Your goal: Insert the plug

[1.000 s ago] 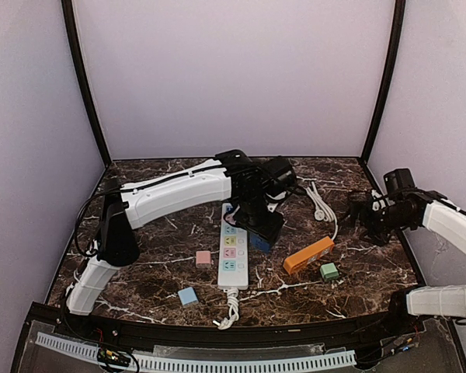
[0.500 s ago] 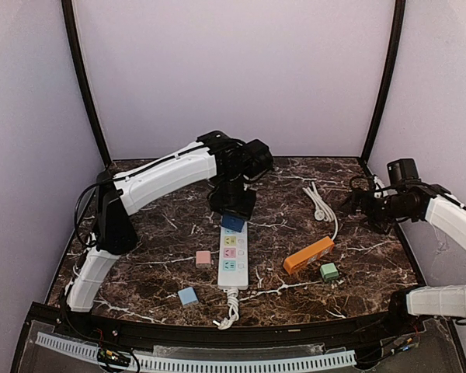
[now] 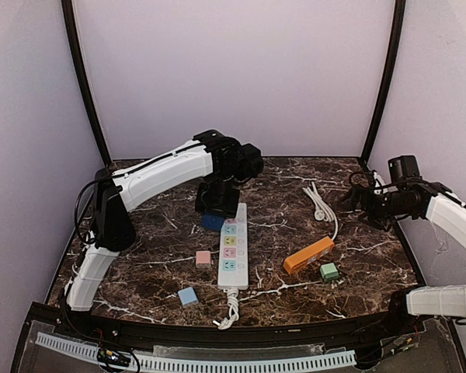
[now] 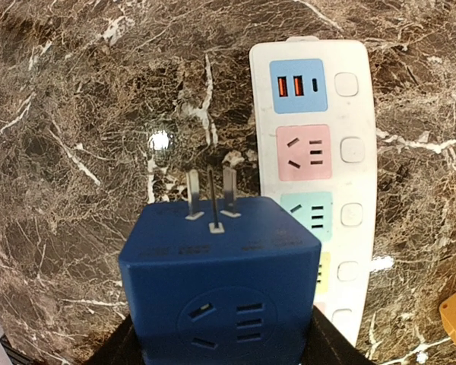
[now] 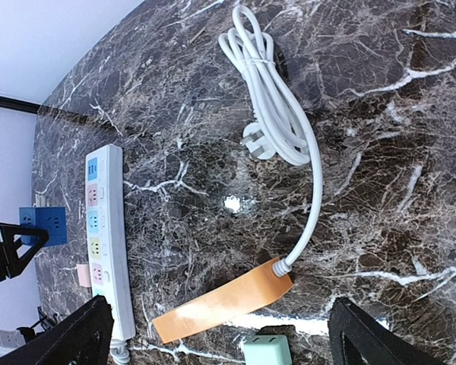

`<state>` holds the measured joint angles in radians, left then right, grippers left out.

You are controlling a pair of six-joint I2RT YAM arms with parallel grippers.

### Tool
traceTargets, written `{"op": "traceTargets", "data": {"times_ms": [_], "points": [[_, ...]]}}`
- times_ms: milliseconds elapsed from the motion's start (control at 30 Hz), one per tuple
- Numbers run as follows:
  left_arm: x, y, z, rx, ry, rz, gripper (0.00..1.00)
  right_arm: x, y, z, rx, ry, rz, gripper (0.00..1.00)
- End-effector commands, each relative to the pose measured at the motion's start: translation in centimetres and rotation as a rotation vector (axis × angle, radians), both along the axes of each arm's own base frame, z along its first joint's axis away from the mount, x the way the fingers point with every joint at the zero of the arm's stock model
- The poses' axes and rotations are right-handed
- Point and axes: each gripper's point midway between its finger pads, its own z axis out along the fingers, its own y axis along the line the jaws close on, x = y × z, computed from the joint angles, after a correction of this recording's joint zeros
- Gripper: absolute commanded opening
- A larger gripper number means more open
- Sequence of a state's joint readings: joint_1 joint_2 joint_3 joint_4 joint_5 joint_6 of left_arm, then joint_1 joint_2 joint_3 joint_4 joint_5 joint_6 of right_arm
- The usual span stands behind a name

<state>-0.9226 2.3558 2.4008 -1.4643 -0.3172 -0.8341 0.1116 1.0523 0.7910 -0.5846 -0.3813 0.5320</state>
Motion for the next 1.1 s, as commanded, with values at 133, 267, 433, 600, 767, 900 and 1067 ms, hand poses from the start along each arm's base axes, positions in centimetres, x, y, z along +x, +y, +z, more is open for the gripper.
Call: {"op": "traceTargets", "data": {"times_ms": [133, 267, 433, 600, 767, 900, 1067], "points": [[1.2, -4.0, 6.7, -0.247, -0.149, -0.312, 0.01, 0.5, 1.5, 3.1, 0.047, -0.118, 0.087, 0.98], [1.1, -4.3, 7.7, -0.262, -0.239, -0.504, 0.01, 0.4, 1.8, 4.3, 0.057, -0.149, 0.109, 0.99], [-0.2, -5.3, 9.3, -0.342, -0.364, -0.743, 0.01, 0.1, 2.8, 5.3, 0.103, -0.14, 0.156, 0.99], [-1.6, -5.6, 11.2, -0.369, -0.498, -0.955, 0.01, -0.6, 3.9, 5.4, 0.165, -0.116, 0.216, 0.99], [-3.9, -6.3, 12.2, -0.417, -0.56, -1.162, 0.01, -1.2, 5.2, 4.7, 0.236, -0.068, 0.287, 0.99], [-4.8, -6.5, 11.9, -0.397, -0.577, -1.289, 0.01, -1.7, 6.5, 4.8, 0.302, -0.033, 0.344, 0.99], [-5.7, -7.5, 11.8, -0.4, -0.554, -1.41, 0.01, -1.4, 7.6, 5.3, 0.314, -0.038, 0.379, 0.99]]}}
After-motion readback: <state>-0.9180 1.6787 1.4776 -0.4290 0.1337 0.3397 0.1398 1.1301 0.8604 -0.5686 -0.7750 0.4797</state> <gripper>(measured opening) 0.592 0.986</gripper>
